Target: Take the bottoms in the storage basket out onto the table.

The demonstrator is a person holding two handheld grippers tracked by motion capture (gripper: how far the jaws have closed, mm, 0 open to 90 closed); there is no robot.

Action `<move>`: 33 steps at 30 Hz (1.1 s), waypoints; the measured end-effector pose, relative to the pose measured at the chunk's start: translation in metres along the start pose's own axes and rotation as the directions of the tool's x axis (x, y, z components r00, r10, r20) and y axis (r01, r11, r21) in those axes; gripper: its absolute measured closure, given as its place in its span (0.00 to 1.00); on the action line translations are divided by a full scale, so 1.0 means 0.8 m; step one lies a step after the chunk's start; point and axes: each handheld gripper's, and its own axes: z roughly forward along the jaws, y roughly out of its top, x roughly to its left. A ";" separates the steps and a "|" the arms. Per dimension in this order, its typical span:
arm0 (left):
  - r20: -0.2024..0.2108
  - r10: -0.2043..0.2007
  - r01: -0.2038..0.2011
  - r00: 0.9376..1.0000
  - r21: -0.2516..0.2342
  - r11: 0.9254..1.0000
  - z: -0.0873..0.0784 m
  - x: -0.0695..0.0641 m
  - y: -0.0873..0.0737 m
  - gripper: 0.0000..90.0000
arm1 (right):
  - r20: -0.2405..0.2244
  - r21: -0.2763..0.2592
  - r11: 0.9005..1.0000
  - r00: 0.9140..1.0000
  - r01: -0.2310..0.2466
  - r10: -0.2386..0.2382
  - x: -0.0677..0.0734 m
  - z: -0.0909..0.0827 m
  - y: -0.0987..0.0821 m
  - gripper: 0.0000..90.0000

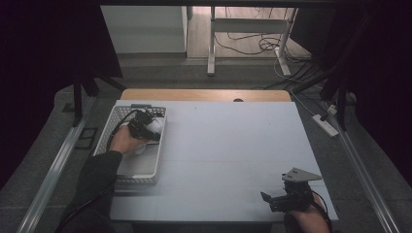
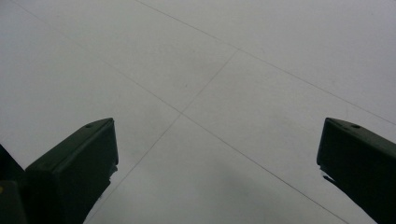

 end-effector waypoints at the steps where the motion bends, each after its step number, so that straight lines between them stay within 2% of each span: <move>1: 0.004 -0.008 0.008 1.000 0.001 1.000 -0.002 0.000 0.000 0.54 | 0.000 -0.001 1.000 1.000 -0.001 0.001 0.000 0.000 0.000 0.00; 4: -0.010 -0.014 0.014 1.000 0.007 1.000 -0.009 0.000 0.000 0.55 | 0.000 -0.001 1.000 1.000 -0.002 0.002 0.000 0.000 0.000 0.00; 10: -0.012 -0.036 0.036 0.999 -0.008 0.999 -0.021 0.000 -0.005 0.56 | 0.002 0.002 1.000 1.000 0.003 -0.003 0.000 0.000 0.000 0.00; 18: -0.013 -0.068 0.067 0.998 -0.078 0.995 -0.044 0.000 -0.012 0.56 | 0.001 0.002 1.000 1.000 0.003 -0.003 0.000 0.000 0.000 0.00; 22: -0.012 -0.085 0.083 0.996 -0.117 0.990 -0.056 -0.001 -0.016 0.56 | 0.001 0.000 1.000 1.000 0.005 -0.005 0.001 0.000 0.000 0.00; 23: -0.010 -0.095 0.092 0.995 -0.138 0.986 -0.061 -0.002 -0.019 0.56 | 0.002 0.002 1.000 1.000 0.007 -0.007 0.001 0.000 0.000 0.00; 25: -0.008 -0.097 0.094 0.995 -0.146 0.985 -0.063 -0.002 -0.021 0.56 | 0.002 0.003 1.000 1.000 0.007 -0.007 0.001 0.000 0.000 0.00; 30: -0.008 -0.117 0.113 0.993 -0.198 0.974 -0.075 -0.003 -0.029 0.56 | 0.003 0.003 1.000 1.000 0.008 -0.008 0.001 0.000 0.000 0.00; 33: -0.013 -0.123 0.118 0.992 -0.212 0.970 -0.082 -0.002 -0.033 0.56 | 0.002 0.003 1.000 1.000 0.009 -0.009 0.001 0.000 0.000 0.00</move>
